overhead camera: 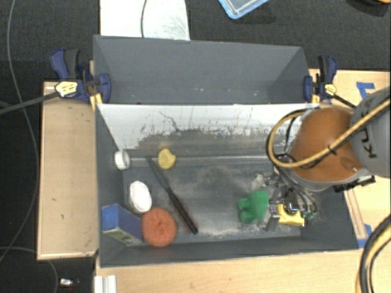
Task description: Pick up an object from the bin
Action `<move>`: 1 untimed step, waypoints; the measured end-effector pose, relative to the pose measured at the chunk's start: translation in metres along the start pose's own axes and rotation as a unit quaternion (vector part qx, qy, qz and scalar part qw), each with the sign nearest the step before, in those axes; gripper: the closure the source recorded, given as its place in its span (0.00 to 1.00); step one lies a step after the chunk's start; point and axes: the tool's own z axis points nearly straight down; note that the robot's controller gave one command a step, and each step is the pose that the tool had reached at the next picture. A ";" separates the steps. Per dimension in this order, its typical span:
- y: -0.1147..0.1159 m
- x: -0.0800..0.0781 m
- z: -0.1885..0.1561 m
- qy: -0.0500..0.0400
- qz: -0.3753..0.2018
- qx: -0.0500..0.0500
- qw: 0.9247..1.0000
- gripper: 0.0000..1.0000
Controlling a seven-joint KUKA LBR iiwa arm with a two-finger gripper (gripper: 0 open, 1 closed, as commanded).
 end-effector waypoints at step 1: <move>-0.025 -0.002 0.020 -0.002 -0.049 0.001 0.999 0.00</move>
Offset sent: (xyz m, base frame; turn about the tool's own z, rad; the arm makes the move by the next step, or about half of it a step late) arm 0.0060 -0.0445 -0.0164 -0.1514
